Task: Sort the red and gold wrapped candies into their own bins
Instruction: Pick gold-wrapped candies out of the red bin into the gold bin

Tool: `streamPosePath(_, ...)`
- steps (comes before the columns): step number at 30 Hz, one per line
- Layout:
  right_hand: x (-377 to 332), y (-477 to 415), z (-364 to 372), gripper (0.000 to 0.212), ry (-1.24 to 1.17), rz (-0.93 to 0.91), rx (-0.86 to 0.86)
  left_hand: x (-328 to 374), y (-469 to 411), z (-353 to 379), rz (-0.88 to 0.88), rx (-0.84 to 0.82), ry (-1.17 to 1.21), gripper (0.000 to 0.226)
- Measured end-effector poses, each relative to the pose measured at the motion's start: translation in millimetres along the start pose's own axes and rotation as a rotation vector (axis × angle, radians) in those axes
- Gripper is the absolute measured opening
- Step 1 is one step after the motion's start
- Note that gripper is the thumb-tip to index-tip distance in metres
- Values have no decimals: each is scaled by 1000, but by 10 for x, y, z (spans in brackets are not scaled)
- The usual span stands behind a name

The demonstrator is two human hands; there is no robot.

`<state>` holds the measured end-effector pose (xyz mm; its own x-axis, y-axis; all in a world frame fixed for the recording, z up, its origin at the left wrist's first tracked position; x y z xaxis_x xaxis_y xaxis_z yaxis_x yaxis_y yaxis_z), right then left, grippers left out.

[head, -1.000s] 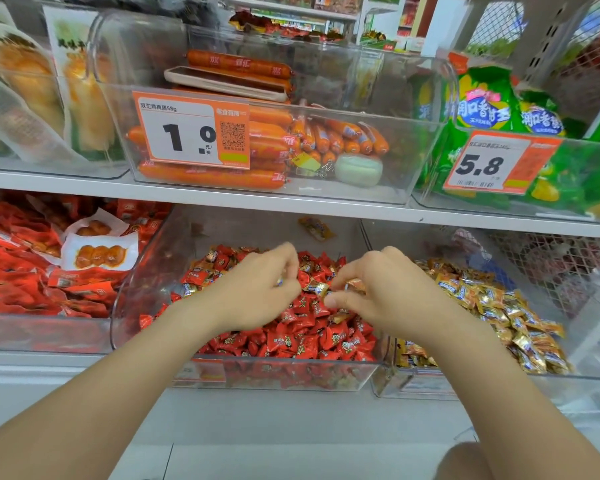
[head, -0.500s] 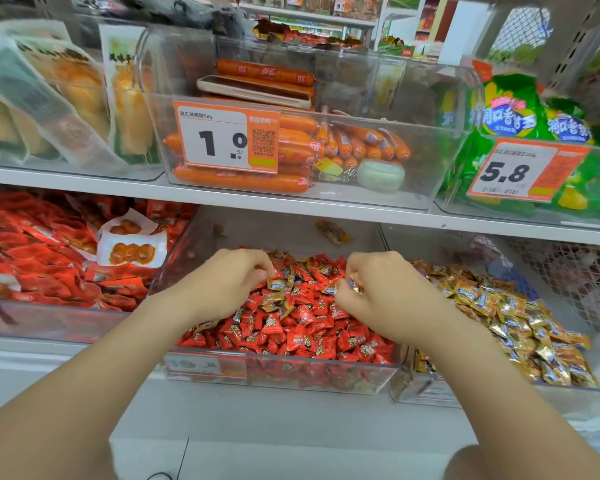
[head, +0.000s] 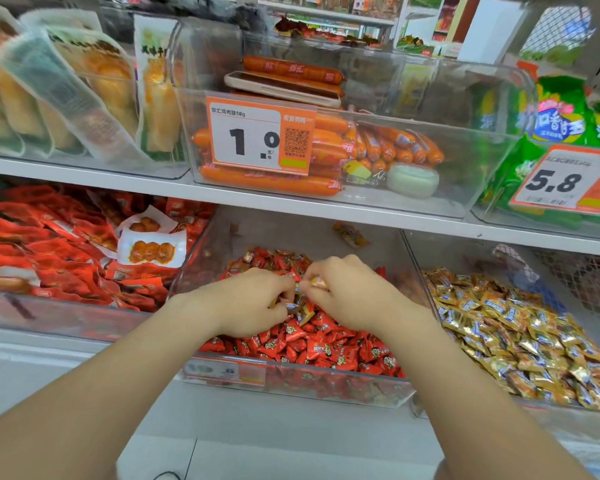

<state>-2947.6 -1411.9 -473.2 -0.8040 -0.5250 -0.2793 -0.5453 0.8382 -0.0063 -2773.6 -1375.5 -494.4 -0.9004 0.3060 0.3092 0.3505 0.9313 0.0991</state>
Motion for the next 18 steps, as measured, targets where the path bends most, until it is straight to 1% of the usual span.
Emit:
streamPosePath(2, 7, -10, 29, 36, 111, 33, -80, -20, -11, 32, -6, 22, -34, 14)
streamPosePath(3, 23, -2, 4, 38, 152, 50, -86, -32, -16, 53, -11, 25, -42, 15)
streamPosePath(5, 92, 36, -103, 38, 232, 101, -53, -63, -28, 83, -16, 24, -35, 15)
streamPosePath(7, 191, 67, -180, 31, 280, 160, -17, -79, -31, 74, -6, 18, -21, 20)
streamPosePath(8, 230, 76, -189, 29, 275, 178, -7, -84, -28, 56, 10, 19, -27, 23)
streamPosePath(9, 247, 91, -195, 34, 259, 187, 4, -88, -23, 37, 30, 31, -36, 24)
streamPosePath(11, 240, 112, -204, 50, 195, 206, 32, -94, -17, 6, 51, 81, -68, 21)
streamPosePath(14, 185, 116, -227, 65, 59, 185, 117, -101, -9, -25, 14, 175, -112, 23)
streamPosePath(15, 160, 115, -219, 65, 26, 152, 123, -112, -5, -27, 3, 193, -95, 23)
streamPosePath(16, 131, 109, -201, 59, 6, 107, 114, -119, -2, -33, -6, 203, -65, 23)
streamPosePath(18, 103, 70, -124, 36, 9, 8, 84, -135, 8, -49, -31, 212, -20, 26)
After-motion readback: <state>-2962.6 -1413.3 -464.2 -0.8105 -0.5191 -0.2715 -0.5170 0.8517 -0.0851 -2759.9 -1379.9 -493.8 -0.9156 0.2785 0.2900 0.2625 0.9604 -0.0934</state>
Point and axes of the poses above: each hand's wrist, its own y-axis away from the middle knuckle, its own z-axis out of the palm, x = y × z, the point moved 3 cm from there along -y, towards the middle knuckle, and after that the axes turned 1 degree about -z, right-handed, at the moved point
